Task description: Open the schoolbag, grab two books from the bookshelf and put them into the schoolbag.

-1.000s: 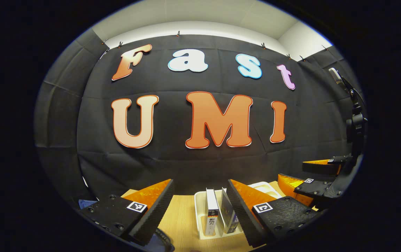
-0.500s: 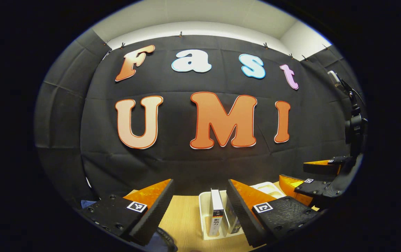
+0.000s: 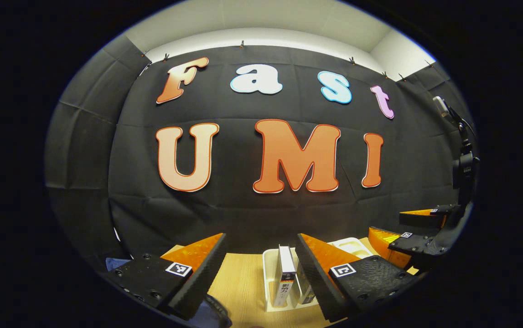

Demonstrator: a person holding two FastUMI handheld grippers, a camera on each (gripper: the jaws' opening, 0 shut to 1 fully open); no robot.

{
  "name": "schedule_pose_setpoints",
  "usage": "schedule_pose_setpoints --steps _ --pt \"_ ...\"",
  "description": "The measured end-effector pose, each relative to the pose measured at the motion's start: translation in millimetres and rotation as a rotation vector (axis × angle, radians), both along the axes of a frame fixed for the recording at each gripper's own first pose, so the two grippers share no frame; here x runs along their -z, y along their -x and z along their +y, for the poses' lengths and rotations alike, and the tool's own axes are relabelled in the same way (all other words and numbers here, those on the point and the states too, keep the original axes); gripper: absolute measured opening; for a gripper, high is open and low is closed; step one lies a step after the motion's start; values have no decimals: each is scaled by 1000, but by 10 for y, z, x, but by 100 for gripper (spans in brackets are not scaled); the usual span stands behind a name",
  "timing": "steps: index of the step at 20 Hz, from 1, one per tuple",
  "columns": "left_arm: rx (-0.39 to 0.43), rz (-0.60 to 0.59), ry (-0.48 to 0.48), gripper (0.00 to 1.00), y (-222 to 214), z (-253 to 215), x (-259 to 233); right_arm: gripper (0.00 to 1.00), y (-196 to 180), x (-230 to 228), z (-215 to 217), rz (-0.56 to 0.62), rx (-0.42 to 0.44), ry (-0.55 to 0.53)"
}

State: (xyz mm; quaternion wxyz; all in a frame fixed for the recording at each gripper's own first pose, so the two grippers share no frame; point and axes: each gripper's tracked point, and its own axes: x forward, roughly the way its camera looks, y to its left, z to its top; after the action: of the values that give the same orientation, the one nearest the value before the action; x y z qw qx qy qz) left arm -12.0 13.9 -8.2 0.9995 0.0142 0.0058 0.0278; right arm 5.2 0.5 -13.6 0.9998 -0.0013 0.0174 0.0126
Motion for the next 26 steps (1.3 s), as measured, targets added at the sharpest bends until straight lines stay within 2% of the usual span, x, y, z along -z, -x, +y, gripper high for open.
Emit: schedule_pose_setpoints --steps 5,10,17,22,24,26 --pt "11 55 27 94 9 16 193 95 10 54 -94 6 4 15" --pt "1 210 -10 94 76 199 702 95 -16 228 -340 37 31 4" --pt "-19 402 -262 95 310 583 1476 95 -76 597 -530 80 7 11" --pt "-59 606 -443 96 803 871 2241 95 -121 791 -680 112 -1 -4" --pt "-65 695 -492 97 914 966 2498 95 -133 857 -752 126 2 -3" --pt "-64 723 -516 98 997 1032 2697 95 -149 899 -796 137 2 -3"
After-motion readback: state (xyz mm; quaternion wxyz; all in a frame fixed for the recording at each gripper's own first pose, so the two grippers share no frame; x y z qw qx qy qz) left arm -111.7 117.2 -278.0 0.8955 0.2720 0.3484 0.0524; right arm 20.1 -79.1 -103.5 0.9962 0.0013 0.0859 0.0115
